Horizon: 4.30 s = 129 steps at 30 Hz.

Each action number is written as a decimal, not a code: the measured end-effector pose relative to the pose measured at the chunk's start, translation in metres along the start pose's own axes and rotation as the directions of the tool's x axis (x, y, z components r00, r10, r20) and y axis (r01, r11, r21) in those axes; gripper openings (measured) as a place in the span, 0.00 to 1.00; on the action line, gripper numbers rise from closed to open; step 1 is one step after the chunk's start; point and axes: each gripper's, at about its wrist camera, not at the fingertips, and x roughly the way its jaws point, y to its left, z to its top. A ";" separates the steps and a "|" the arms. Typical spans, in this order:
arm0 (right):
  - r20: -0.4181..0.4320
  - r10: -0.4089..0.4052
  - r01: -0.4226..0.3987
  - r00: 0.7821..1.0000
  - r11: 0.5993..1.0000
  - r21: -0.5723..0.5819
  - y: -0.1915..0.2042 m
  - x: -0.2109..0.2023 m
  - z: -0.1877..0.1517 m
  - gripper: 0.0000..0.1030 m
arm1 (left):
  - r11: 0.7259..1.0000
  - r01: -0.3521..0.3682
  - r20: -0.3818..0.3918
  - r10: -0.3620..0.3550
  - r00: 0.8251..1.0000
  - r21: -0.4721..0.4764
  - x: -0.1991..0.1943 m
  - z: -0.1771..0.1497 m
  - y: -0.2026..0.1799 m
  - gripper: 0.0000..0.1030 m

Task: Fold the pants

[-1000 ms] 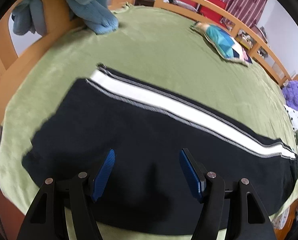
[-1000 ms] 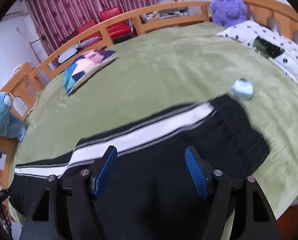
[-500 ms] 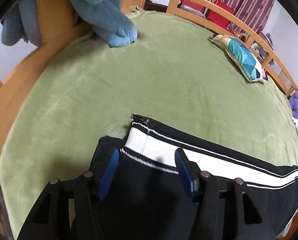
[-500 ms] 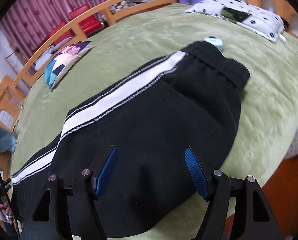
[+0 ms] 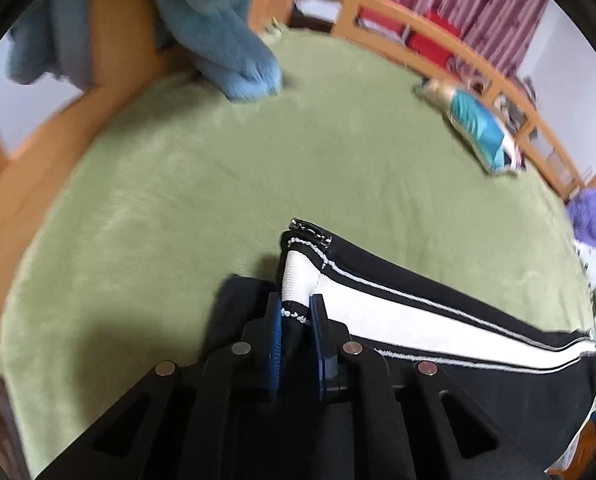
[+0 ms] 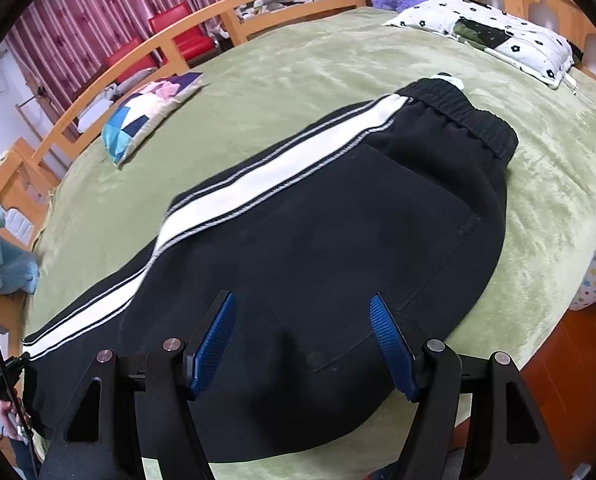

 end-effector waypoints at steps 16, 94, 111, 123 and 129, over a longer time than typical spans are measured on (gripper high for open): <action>0.051 0.137 -0.137 0.989 0.991 -0.005 -0.016 -0.052 -0.036 0.68 | 0.996 -0.038 -0.027 0.036 0.999 -0.077 -0.051 -0.035 0.017 0.56; -0.190 0.153 -0.181 0.970 0.973 -0.142 0.084 0.023 -0.085 0.68 | 0.969 0.182 0.001 -0.185 0.983 -0.166 -0.003 -0.021 0.025 0.30; -0.179 0.170 -0.196 0.969 0.971 -0.139 0.098 0.018 -0.082 0.68 | 0.972 0.229 -0.085 -0.234 0.969 -0.058 -0.055 -0.112 0.000 0.55; -0.157 0.198 -0.227 0.968 0.954 -0.195 0.106 -0.004 -0.091 0.68 | 0.963 0.103 -0.051 -0.119 0.992 -0.248 -0.088 -0.169 0.050 0.55; -0.121 0.216 -0.238 0.969 0.947 -0.213 0.095 -0.023 -0.097 0.68 | 0.946 0.068 -0.019 -0.078 0.997 -0.317 -0.060 -0.156 0.064 0.55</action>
